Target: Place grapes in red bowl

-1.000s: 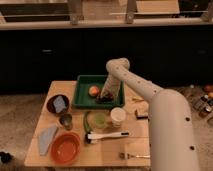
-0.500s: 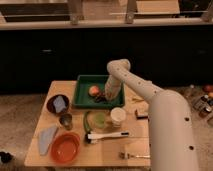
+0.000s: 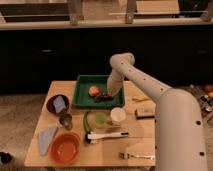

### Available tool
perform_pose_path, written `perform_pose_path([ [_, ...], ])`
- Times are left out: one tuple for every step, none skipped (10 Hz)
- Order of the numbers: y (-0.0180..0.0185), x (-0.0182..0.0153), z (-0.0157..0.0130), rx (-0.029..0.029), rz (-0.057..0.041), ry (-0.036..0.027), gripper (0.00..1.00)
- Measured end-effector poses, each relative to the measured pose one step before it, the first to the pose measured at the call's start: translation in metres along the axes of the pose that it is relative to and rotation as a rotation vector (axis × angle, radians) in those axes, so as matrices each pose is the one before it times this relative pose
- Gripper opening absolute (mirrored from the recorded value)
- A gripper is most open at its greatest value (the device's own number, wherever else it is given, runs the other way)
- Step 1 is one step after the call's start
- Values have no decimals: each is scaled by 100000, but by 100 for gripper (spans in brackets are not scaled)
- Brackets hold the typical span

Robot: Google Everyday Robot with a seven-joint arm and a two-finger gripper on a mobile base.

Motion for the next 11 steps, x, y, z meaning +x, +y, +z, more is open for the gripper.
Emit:
perform_pose_path([
  [-252, -7, 222, -782, 4243, -1359, 31],
  [-122, -2, 563, -1302, 4666, -1465, 42],
  [-413, -108, 388, -969, 4117, -1479, 52],
  [-688, -264, 353, -732, 4807, -747, 63],
  [-346, -357, 223, -412, 5158, -252, 72],
  [-392, -166, -1, 836, 4312, 818, 77],
  [-104, -45, -40, 1202, 3643, 1328, 80],
  [44, 60, -106, 1207, 2980, 1336, 80],
  [18, 32, 101, 176, 1295, 372, 80],
  [-145, 2, 86, 197, 1033, 283, 80],
  [-47, 7, 381, -488, 857, 187, 80],
])
